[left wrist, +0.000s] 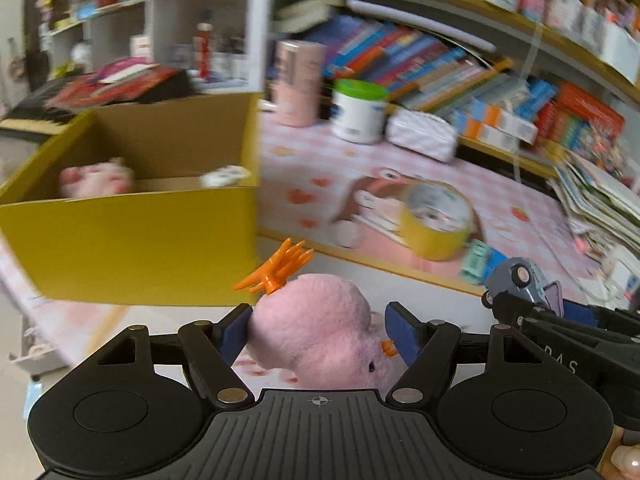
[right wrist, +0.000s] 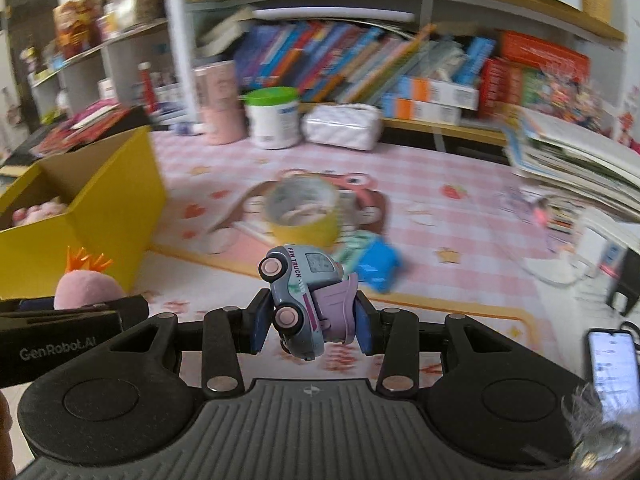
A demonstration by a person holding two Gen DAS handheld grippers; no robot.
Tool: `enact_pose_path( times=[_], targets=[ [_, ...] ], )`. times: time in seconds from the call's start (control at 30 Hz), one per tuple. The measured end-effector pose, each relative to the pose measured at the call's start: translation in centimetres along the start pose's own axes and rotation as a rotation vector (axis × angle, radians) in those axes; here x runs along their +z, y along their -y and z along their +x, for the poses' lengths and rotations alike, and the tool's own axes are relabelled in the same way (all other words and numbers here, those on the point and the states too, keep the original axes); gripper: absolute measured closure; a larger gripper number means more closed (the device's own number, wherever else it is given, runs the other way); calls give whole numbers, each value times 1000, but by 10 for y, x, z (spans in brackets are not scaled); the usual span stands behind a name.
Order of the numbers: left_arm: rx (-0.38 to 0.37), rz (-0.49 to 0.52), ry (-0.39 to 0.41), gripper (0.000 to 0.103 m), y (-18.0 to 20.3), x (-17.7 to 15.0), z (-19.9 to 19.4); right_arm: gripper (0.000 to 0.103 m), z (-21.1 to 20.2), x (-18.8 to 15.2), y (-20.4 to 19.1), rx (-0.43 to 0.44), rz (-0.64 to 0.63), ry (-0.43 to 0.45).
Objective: Organize objects
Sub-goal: 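Grasp and lift the pink plush chick with the left gripper while the right gripper holds the car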
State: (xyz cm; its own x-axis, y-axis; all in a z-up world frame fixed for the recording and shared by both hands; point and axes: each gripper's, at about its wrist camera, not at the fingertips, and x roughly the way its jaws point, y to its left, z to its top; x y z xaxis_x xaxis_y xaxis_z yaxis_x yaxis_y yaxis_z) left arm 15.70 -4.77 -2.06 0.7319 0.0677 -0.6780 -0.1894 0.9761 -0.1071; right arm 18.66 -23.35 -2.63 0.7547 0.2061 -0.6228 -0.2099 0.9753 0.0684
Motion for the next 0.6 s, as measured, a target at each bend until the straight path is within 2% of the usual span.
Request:
enact_pose_path(
  times=[0.23, 0.6],
  targets=[
    [60, -56, 30, 30, -61, -9, -28, 64, -12, -5, -65, 74, -76, -5],
    [75, -90, 49, 30, -127, -26, -63, 64, -40, -29, -141, 94, -121, -17]
  ],
)
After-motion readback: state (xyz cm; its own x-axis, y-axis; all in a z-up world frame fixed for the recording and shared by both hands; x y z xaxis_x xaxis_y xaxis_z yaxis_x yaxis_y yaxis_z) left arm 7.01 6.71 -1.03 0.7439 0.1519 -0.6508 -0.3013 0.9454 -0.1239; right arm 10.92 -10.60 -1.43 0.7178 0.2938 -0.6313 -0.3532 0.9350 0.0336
